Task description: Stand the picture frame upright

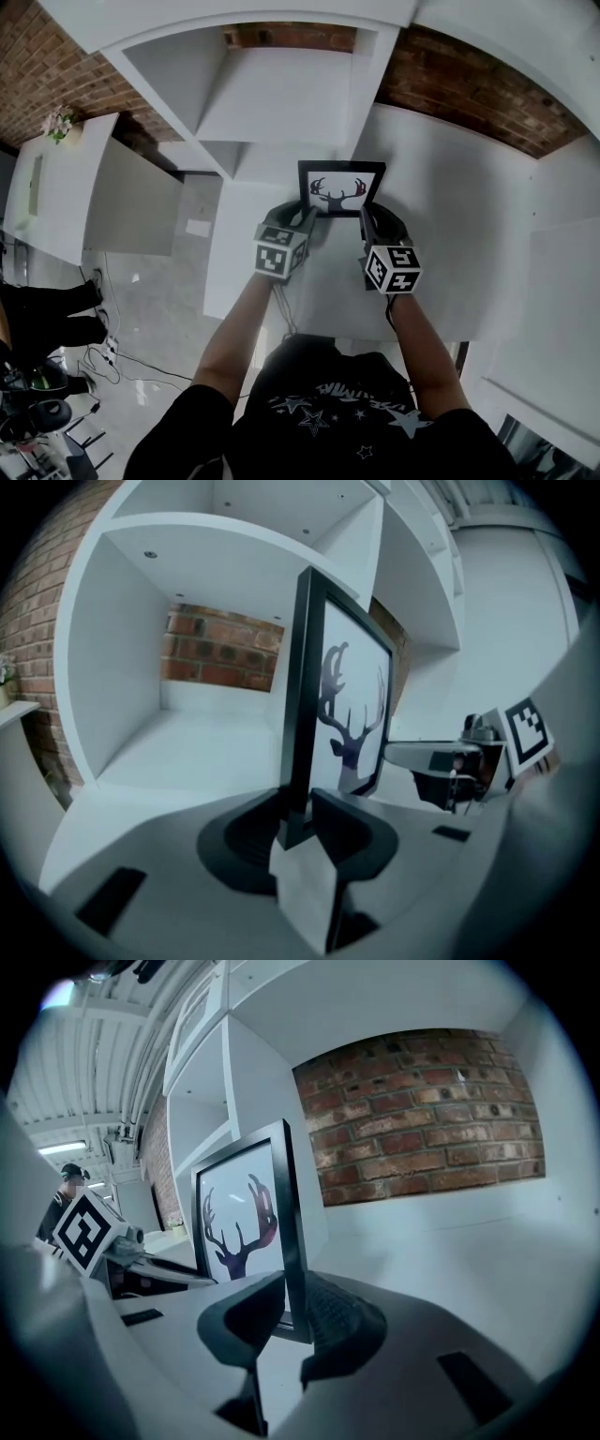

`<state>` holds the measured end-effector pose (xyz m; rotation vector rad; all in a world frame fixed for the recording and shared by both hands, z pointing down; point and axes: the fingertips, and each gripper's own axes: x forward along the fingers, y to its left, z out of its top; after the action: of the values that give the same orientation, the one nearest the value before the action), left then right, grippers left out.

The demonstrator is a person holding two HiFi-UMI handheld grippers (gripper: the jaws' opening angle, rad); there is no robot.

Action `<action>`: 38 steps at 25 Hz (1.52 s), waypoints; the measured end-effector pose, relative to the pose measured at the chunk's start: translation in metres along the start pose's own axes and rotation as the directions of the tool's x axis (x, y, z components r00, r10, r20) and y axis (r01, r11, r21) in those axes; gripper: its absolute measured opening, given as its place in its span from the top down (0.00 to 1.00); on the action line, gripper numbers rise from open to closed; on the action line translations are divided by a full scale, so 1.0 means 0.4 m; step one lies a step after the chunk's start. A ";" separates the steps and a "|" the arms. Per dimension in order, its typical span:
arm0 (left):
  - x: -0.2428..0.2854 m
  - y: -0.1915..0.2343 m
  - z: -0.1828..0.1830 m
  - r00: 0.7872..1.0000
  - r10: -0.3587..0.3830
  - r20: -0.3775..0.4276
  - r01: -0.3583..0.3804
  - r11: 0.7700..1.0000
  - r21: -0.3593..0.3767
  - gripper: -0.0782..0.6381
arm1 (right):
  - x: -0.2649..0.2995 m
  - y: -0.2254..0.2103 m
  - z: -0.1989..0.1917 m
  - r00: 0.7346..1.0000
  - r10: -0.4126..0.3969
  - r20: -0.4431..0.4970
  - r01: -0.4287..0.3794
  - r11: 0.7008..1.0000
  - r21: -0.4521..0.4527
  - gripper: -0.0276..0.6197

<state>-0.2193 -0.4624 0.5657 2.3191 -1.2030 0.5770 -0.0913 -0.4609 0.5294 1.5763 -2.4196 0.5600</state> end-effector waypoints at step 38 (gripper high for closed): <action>-0.034 0.034 -0.040 0.999 0.040 0.003 -0.040 0.998 -0.038 0.68 | -0.025 0.006 -0.062 0.996 -0.038 -0.077 0.032 0.996 -0.079 0.77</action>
<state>-0.2402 -0.4514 0.5736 2.2699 -1.2535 0.5589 -0.0904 -0.4416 0.5478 1.5329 -2.3227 0.5050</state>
